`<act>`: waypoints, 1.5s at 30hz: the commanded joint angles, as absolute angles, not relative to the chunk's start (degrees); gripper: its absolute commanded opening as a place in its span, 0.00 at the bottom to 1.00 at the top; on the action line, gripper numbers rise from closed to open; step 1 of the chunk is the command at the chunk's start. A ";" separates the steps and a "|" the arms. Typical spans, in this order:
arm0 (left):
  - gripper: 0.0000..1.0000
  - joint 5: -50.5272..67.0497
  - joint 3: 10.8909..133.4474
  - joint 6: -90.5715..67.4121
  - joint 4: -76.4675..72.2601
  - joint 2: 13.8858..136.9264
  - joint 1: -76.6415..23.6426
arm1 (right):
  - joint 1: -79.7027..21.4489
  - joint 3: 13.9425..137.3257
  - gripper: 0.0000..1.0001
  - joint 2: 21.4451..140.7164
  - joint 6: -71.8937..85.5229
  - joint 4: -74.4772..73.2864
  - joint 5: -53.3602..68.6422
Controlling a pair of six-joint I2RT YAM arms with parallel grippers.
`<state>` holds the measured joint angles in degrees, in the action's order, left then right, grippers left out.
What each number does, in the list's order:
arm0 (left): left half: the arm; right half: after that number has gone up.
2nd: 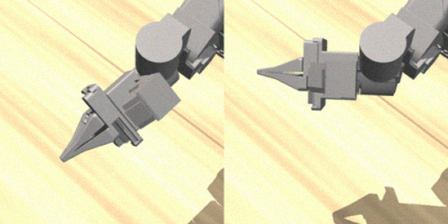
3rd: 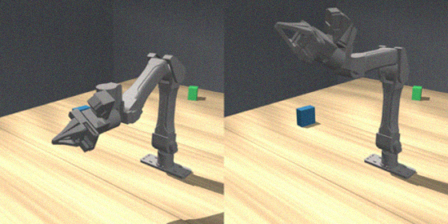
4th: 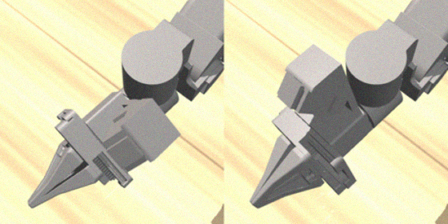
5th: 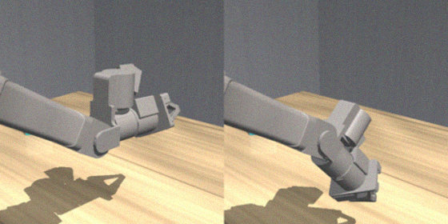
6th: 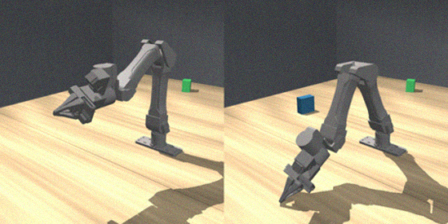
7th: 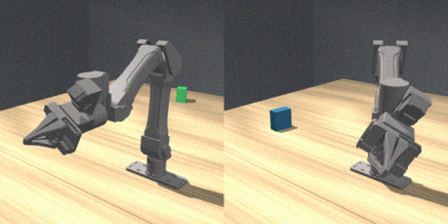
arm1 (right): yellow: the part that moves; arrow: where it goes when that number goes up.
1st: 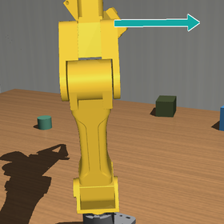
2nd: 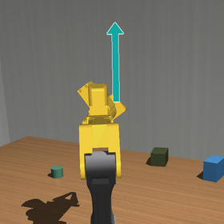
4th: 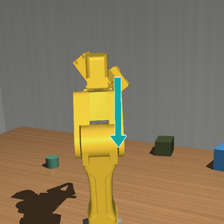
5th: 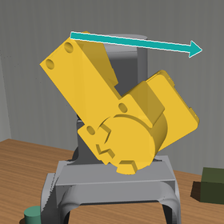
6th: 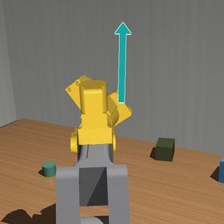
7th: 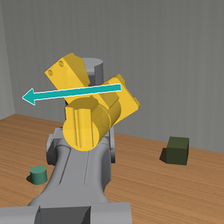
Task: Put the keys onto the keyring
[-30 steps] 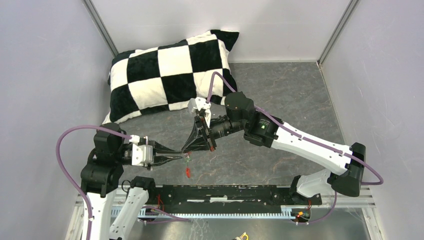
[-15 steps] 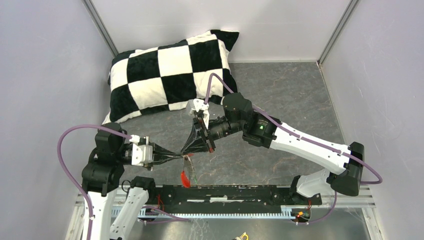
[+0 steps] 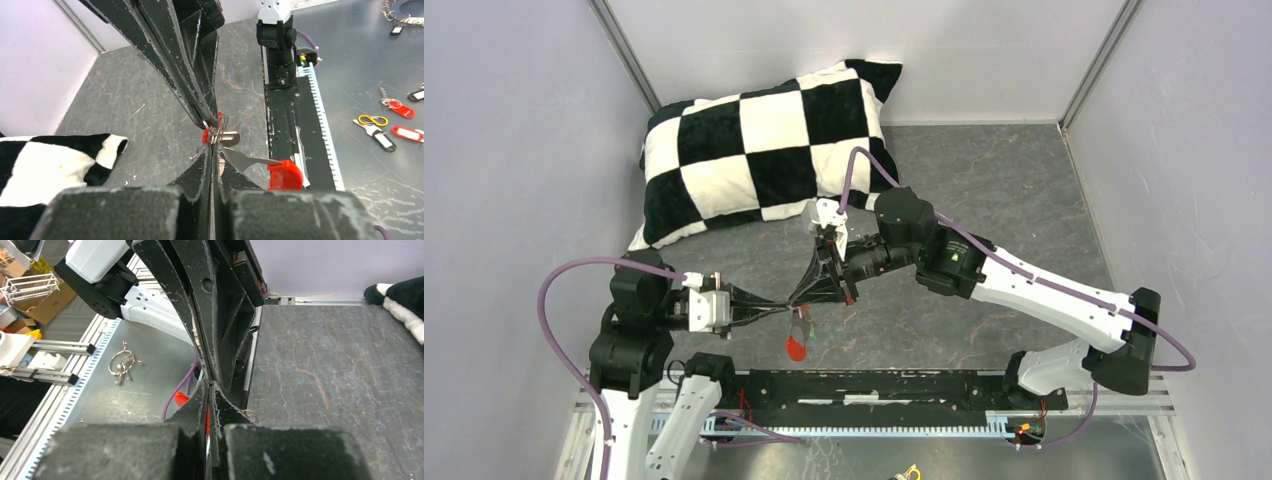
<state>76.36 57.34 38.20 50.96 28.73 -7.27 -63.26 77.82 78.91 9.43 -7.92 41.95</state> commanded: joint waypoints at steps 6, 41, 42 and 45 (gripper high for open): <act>0.02 71.57 53.75 20.90 32.74 24.35 -7.21 | -63.28 75.60 0.00 71.93 4.93 -8.87 37.28; 0.62 76.79 57.27 29.99 51.59 30.81 -7.21 | -63.61 73.05 0.00 71.70 6.05 -5.72 37.44; 0.65 76.34 56.99 30.50 51.57 30.99 -7.21 | -63.62 73.30 0.00 71.89 6.19 -5.64 37.82; 0.72 76.72 56.12 32.23 51.58 31.64 -7.23 | -63.63 73.49 0.00 72.48 6.93 -4.71 39.33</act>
<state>74.15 56.62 26.39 49.28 30.72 -7.25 -63.37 70.24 71.99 5.54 -9.96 36.51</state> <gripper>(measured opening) 0.685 0.009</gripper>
